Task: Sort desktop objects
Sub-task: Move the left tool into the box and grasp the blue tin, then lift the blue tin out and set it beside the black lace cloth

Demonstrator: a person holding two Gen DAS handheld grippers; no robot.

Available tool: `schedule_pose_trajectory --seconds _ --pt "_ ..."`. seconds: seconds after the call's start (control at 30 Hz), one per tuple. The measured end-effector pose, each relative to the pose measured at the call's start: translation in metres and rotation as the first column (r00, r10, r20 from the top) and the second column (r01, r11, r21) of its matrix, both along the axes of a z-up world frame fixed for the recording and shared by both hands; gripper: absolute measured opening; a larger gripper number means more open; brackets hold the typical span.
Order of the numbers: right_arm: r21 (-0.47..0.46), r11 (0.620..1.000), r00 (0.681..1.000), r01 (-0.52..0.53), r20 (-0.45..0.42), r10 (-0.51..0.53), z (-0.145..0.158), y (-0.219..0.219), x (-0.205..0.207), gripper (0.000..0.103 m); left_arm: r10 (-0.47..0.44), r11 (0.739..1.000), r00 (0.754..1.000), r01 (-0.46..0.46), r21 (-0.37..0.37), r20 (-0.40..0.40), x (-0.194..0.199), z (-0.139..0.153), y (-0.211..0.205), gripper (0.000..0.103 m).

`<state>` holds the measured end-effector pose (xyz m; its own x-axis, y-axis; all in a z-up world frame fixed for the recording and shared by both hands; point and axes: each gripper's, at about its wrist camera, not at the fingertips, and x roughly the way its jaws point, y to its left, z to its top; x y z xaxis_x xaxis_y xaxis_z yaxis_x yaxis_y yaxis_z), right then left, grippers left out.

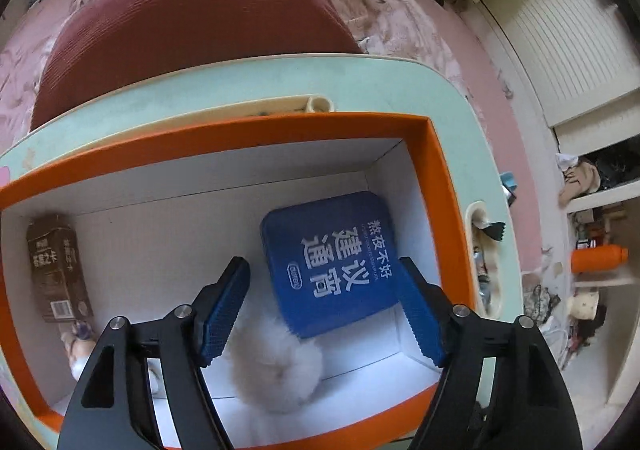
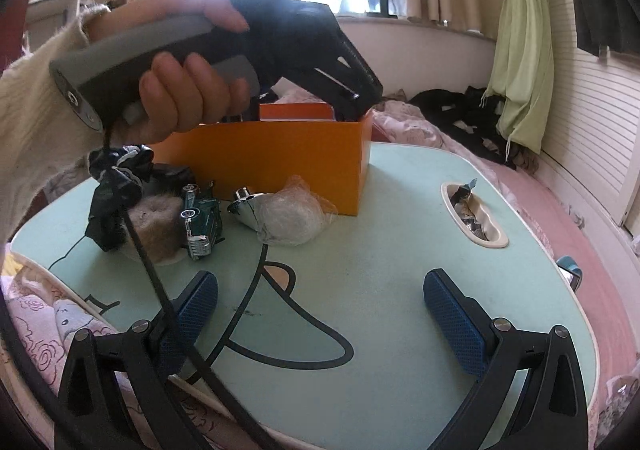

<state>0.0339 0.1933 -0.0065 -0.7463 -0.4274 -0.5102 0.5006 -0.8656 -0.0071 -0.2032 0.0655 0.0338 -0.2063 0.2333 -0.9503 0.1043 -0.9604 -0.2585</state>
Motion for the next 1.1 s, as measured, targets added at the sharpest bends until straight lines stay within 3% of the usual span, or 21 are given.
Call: schedule_pose_trajectory --seconds 0.17,0.27,0.33,0.43,0.6,0.7,0.8,0.93,1.1 --pt "0.001 1.0 1.0 0.0 -0.003 0.0 0.001 0.0 0.0 0.103 0.052 0.995 0.999 -0.053 -0.089 -0.014 0.008 0.006 -0.025 0.075" --pt "0.001 1.0 1.0 -0.001 -0.002 0.001 0.003 -0.002 -0.003 0.103 0.083 0.996 0.996 -0.083 -0.014 -0.027 0.009 0.01 -0.039 0.075" --pt "0.001 1.0 1.0 -0.001 -0.003 0.001 0.003 -0.002 -0.002 0.103 0.097 0.995 0.994 -0.099 -0.028 -0.058 0.006 0.015 -0.039 0.075" --pt "0.001 1.0 1.0 -0.001 -0.003 0.001 0.003 -0.002 -0.003 0.103 0.068 0.993 0.994 -0.075 -0.087 -0.082 -0.002 0.018 -0.03 0.075" --pt "0.0 1.0 1.0 -0.001 -0.003 0.001 0.003 -0.002 -0.002 0.103 -0.02 0.989 1.0 0.017 -0.147 -0.022 -0.013 0.002 -0.007 0.075" --pt "0.0 1.0 1.0 -0.001 0.0 0.001 0.004 -0.003 -0.003 0.103 -0.017 0.996 1.0 0.017 -0.083 0.008 -0.016 -0.006 -0.012 0.077" --pt "0.001 1.0 1.0 0.0 -0.001 0.0 0.004 -0.002 -0.005 0.103 -0.022 0.988 1.0 0.022 -0.15 0.001 -0.018 -0.006 -0.018 0.068" --pt "0.001 1.0 1.0 -0.001 -0.001 0.001 0.005 -0.003 -0.006 0.103 -0.009 0.962 0.999 -0.004 -0.271 -0.049 -0.014 -0.008 -0.027 0.067" --pt "0.001 1.0 1.0 -0.001 -0.002 0.001 0.005 -0.003 -0.006 0.103 -0.042 0.97 0.998 0.029 -0.241 -0.049 -0.01 -0.007 -0.033 0.067"
